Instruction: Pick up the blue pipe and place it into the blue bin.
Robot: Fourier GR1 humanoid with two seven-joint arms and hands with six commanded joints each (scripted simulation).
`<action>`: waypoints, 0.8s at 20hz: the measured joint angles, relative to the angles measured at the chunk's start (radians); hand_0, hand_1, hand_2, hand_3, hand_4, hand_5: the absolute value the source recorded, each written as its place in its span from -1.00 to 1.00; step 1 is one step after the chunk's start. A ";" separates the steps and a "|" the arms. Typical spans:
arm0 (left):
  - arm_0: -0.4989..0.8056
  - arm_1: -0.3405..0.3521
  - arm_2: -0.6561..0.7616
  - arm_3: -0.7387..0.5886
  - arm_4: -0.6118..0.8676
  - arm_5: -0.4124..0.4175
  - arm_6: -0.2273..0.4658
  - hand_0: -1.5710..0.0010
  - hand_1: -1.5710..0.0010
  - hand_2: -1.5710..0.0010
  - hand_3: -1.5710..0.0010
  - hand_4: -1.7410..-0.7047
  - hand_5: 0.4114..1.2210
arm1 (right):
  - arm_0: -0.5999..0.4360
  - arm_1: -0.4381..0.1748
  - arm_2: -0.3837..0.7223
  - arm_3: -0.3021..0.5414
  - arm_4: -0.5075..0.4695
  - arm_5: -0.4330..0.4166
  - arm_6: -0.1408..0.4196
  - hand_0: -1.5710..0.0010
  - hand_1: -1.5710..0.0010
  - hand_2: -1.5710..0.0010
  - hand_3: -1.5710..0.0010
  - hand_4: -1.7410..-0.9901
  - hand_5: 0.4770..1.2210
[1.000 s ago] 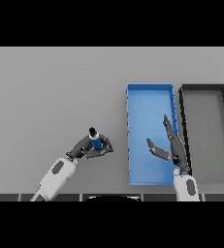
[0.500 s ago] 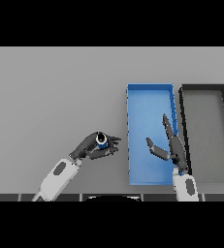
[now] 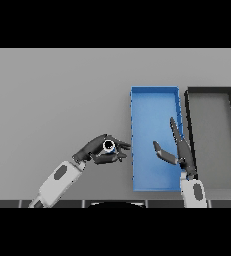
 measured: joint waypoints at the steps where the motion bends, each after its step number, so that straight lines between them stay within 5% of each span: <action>1: 0.004 -0.006 -0.008 0.001 -0.004 0.002 0.006 -0.99 -1.00 -1.00 -0.83 -0.97 1.00 | 0.007 0.005 0.000 -0.005 0.006 -0.011 -0.009 1.00 1.00 1.00 1.00 0.48 -0.59; 11: -0.009 -0.005 0.000 0.011 -0.009 -0.007 0.018 -1.00 -1.00 -1.00 -0.83 -0.98 1.00 | 0.049 0.026 0.026 -0.079 0.009 -0.015 -0.014 1.00 1.00 1.00 1.00 0.46 -0.64; 16: -0.015 -0.014 -0.001 0.025 -0.015 -0.011 0.021 -1.00 -1.00 -1.00 -0.83 -0.98 1.00 | -0.016 -0.073 0.009 -0.219 -0.234 0.173 0.094 1.00 1.00 1.00 1.00 0.36 -0.80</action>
